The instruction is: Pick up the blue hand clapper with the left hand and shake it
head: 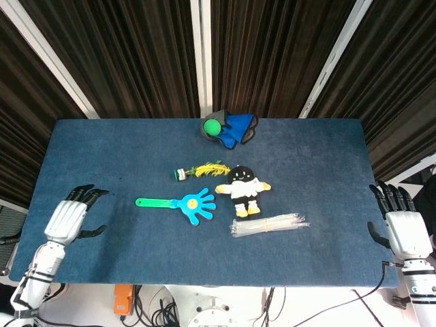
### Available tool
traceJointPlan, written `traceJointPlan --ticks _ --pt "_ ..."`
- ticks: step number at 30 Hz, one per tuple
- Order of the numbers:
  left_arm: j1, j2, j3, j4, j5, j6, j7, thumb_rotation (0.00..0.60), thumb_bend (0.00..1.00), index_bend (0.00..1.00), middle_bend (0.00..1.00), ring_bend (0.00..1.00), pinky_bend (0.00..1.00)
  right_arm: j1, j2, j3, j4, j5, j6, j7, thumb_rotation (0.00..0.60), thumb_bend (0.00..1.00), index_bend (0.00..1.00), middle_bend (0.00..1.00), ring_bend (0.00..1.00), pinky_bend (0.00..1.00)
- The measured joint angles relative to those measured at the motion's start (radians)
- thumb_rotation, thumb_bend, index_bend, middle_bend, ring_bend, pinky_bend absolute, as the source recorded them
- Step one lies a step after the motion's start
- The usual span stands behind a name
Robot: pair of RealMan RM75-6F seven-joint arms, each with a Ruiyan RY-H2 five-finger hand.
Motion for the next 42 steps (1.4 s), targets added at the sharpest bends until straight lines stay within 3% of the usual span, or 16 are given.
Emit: traceJointPlan --ticks 5,18,31,42 --pt "-0.114 -0.088 -0.032 0.030 -0.084 -0.177 -0.067 0.600 0.19 0.23 0.24 0.11 0.14 0.001 0.016 0.003 -0.004 0.006 -0.003 0.002 0.600 0.32 0.00 0.00 0.00 0.00" --pt "-0.225 -0.364 -0.058 0.322 -0.121 -0.226 -0.164 0.600 0.19 0.26 0.24 0.11 0.14 0.005 0.021 0.004 0.007 0.012 -0.012 0.017 0.600 0.32 0.00 0.00 0.00 0.00" --pt "-0.284 -0.467 -0.056 0.446 -0.142 -0.273 -0.187 0.600 0.22 0.32 0.24 0.11 0.14 0.006 0.017 0.005 0.031 0.022 -0.019 0.037 0.600 0.32 0.00 0.00 0.00 0.00" --pt "-0.320 -0.493 -0.056 0.466 -0.160 -0.293 -0.100 0.600 0.23 0.34 0.24 0.11 0.10 0.004 0.014 0.008 0.045 0.029 -0.018 0.053 0.600 0.32 0.00 0.00 0.00 0.00"
